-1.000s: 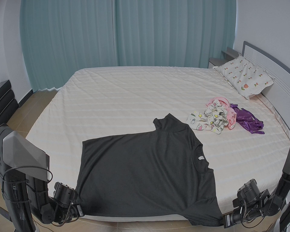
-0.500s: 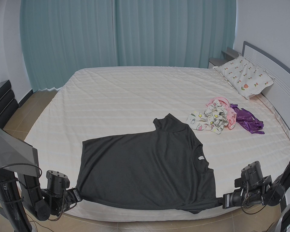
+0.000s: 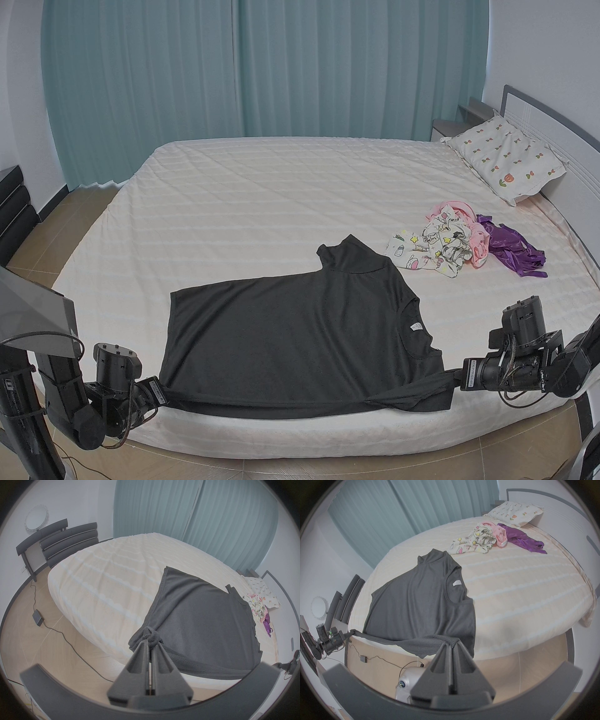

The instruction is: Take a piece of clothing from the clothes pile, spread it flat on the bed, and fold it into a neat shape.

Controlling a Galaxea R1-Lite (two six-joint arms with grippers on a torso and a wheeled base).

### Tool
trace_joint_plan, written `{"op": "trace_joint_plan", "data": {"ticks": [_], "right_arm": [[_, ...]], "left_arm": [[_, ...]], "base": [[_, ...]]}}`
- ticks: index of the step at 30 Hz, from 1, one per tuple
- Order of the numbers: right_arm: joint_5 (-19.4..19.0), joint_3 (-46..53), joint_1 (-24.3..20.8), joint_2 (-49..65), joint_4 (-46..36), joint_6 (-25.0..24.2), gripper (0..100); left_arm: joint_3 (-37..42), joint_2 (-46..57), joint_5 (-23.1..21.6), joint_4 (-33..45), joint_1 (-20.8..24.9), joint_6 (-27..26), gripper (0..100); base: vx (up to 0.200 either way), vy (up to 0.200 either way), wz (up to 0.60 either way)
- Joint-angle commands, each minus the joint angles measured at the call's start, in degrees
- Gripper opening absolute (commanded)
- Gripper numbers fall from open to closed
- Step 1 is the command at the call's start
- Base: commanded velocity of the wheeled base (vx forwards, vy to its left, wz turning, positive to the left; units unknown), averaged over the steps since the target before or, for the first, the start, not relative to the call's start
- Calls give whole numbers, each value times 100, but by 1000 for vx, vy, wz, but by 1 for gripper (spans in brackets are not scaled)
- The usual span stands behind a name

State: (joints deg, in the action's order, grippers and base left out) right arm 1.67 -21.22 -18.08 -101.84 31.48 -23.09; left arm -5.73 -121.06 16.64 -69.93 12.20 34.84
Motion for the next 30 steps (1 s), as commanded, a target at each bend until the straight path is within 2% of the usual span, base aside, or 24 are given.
{"op": "trace_joint_plan", "data": {"ticks": [1, 10, 22, 30], "right_arm": [[9, -207, 85, 112, -1, -11, 0], [18, -541, 120, 41, -19, -11, 0], [18, -1015, 252, -319, -36, -3, 0], [18, -1420, 331, -460, -361, -11, 0]], "left_arm": [[19, 22, 6, -4, -60, -4, 0], [-297, -14, 6, -4, -253, 5, 0], [-737, -49, -3, 32, -280, 5, 0], [-1115, -286, 6, 67, -289, -4, 0]], "base": [[0, 0, 0], [0, 0, 0], [0, 0, 0], [0, 0, 0]]}}
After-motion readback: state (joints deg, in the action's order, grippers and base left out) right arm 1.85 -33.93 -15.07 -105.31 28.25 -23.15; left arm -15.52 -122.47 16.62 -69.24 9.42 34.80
